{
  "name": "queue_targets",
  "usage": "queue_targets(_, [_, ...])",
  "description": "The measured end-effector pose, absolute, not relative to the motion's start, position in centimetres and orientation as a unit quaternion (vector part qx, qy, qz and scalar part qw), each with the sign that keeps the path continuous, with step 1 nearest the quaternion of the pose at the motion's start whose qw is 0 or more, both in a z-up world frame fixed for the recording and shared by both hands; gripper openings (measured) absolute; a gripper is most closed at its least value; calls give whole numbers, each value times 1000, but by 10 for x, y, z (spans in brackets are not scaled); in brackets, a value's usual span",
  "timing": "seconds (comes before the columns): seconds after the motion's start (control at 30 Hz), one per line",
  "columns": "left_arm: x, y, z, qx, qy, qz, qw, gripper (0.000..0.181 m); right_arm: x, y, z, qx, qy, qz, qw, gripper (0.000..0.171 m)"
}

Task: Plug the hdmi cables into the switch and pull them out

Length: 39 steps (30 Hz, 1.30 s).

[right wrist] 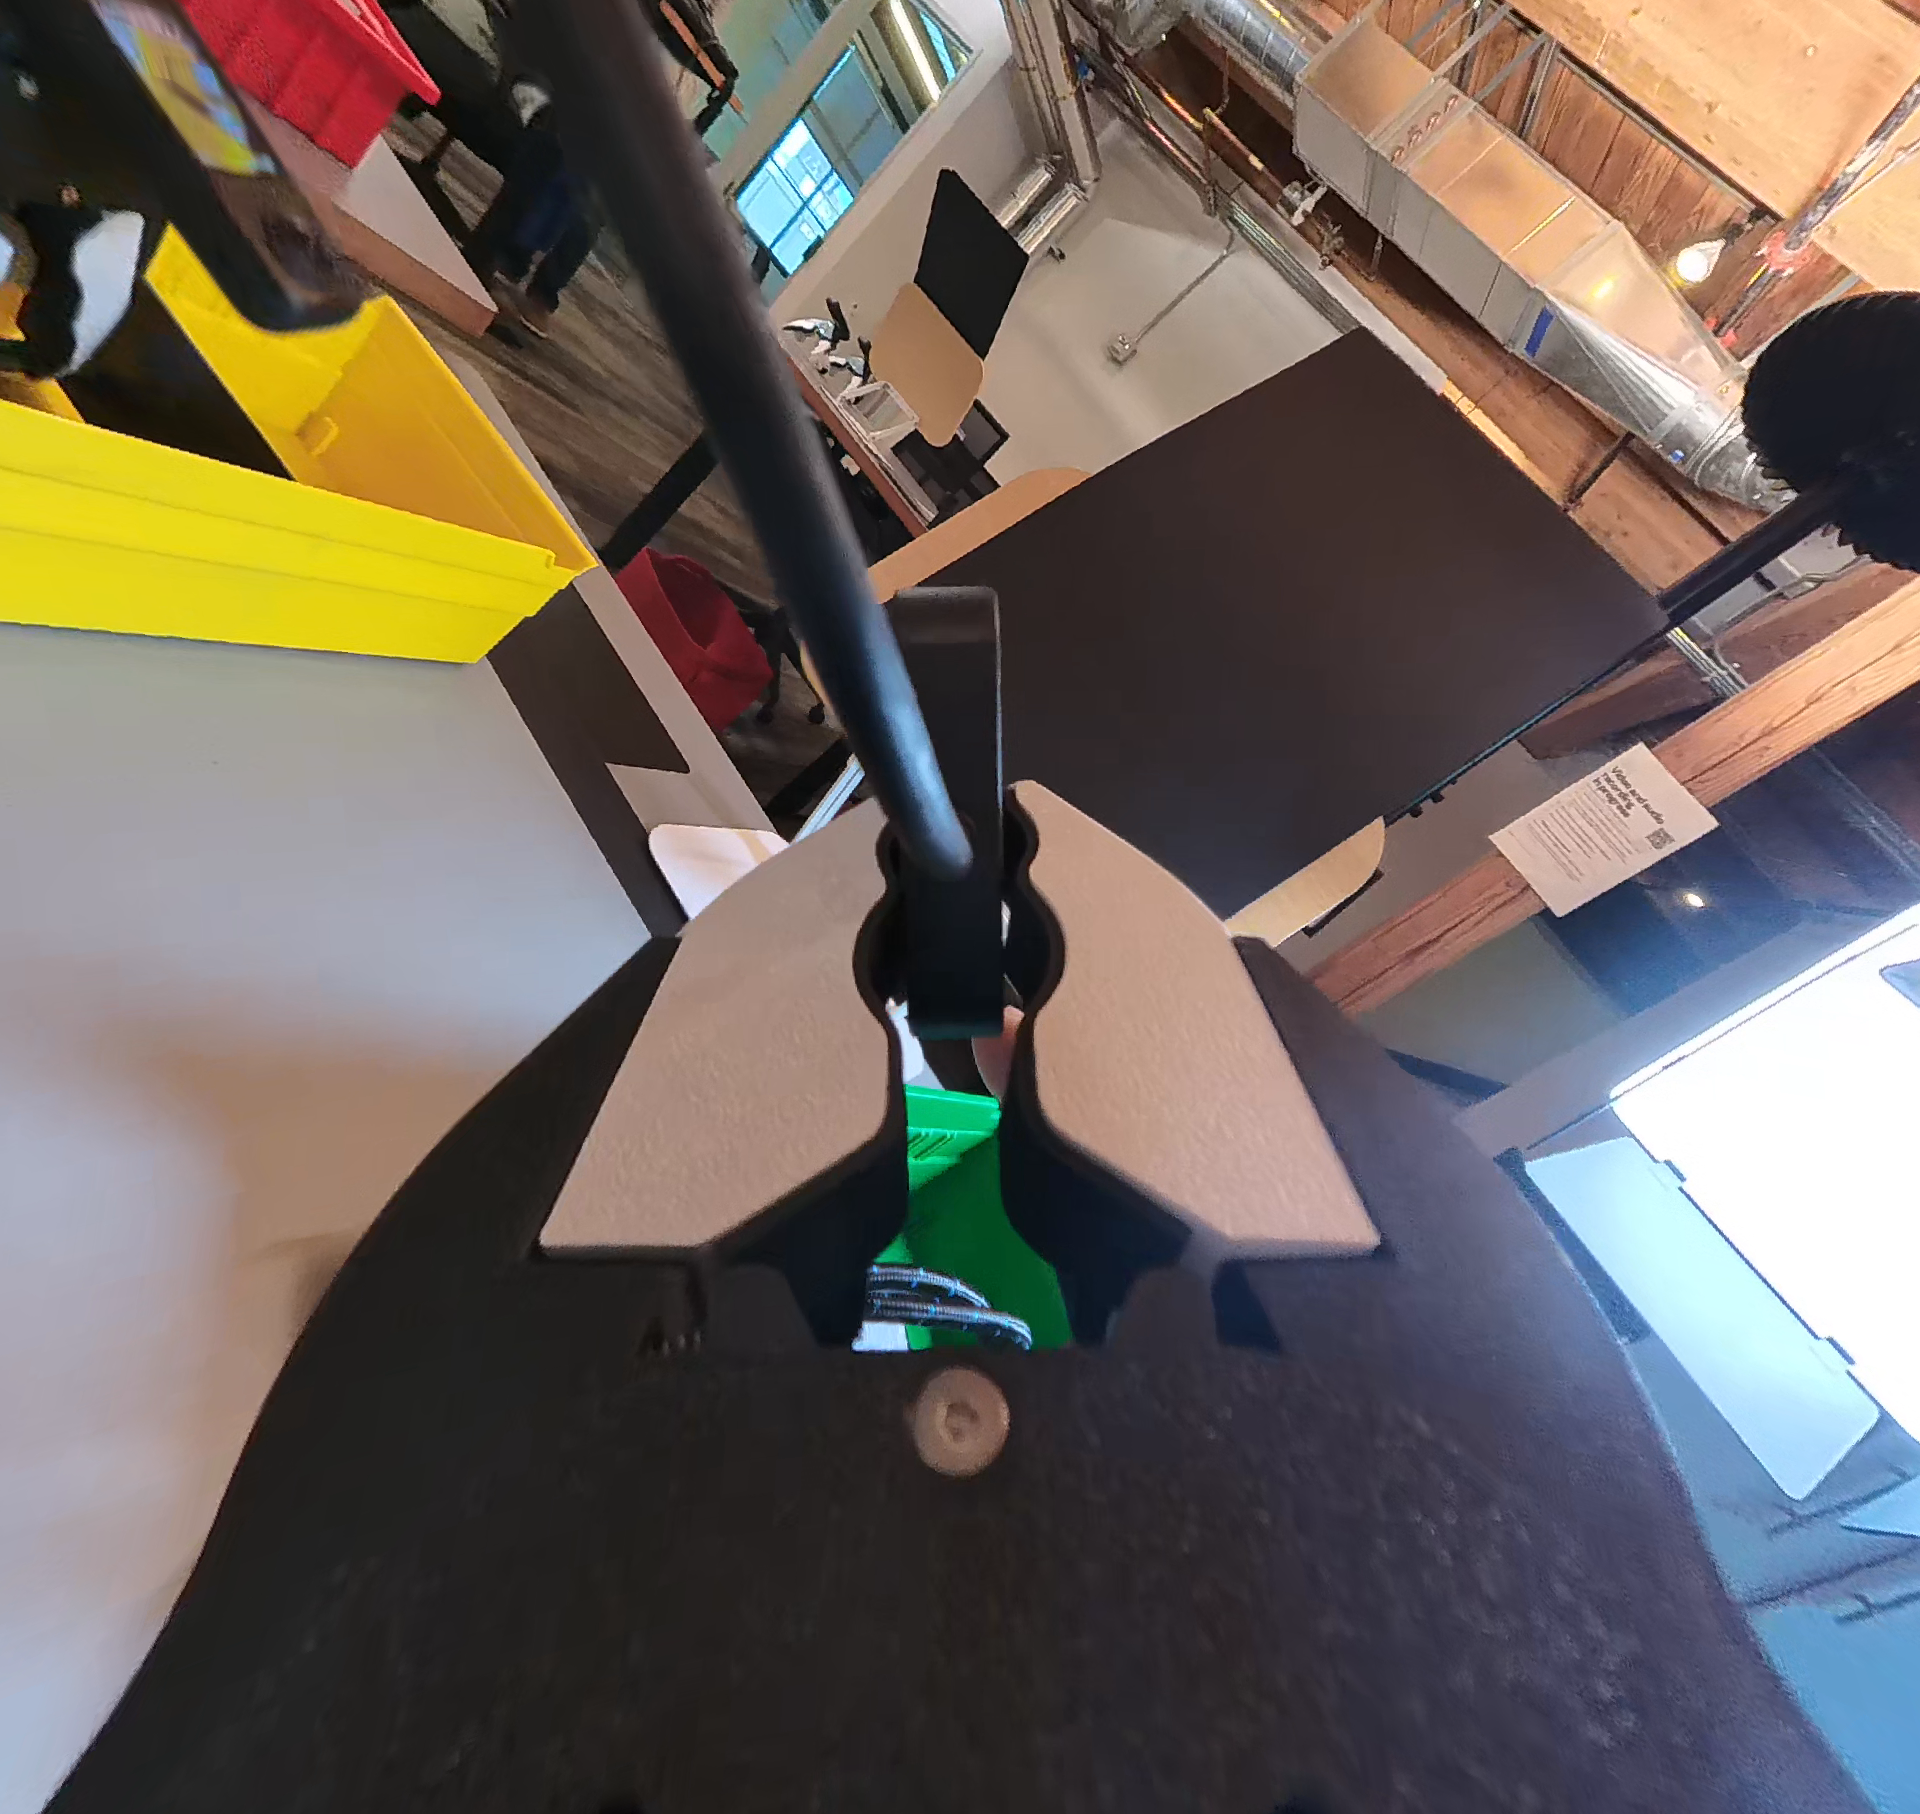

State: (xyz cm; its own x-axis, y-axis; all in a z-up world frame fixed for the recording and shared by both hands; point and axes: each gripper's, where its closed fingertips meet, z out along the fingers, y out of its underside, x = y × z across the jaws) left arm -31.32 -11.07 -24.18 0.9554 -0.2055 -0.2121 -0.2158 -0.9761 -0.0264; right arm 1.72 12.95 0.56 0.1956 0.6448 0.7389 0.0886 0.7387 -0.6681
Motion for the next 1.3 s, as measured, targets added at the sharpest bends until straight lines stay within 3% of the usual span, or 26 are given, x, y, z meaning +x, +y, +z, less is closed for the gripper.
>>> queue_targets(0.07, [-323,-117,-254,-987,116,109,-25,40,17,130,5,-305,-604,199,709,15])
queue_targets(0.1, [-321,-117,-257,-988,121,93,-37,23,17,131,5,-306,-605,197,708,15])
queue_targets(0.17, [-323,-114,-258,-988,126,83,-36,9,17,132,3,-308,-608,195,705,15])
queue_targets(0.4, [-317,-119,-251,-973,205,87,-54,9,23,133,9,-309,-604,198,708,15])
queue_targets(0.5, [-308,-112,-213,-965,236,116,16,9,27,135,14,-310,-596,202,713,15])
queue_targets(0.63, [-292,-98,-121,-936,267,190,131,8,30,137,20,-316,-583,228,713,15])
queue_targets(0.73, [-248,-81,-61,-901,308,186,243,7,32,135,24,-317,-576,239,715,15])
queue_targets(0.83, [-172,-65,-39,-842,402,112,341,7,35,133,30,-313,-572,237,721,15])
queue_targets(0.93, [-92,-58,-66,-786,497,0,368,7,39,132,34,-311,-567,240,724,14])
queue_targets(1.03, [-32,-52,-123,-754,563,-84,328,7,41,135,35,-314,-564,240,725,15])
queue_targets(1.17, [5,-27,-188,-747,592,-103,284,7,43,142,33,-321,-562,236,725,15])
queue_targets(1.3, [-1,10,-189,-776,537,-52,327,14,48,149,36,-325,-555,233,729,15])
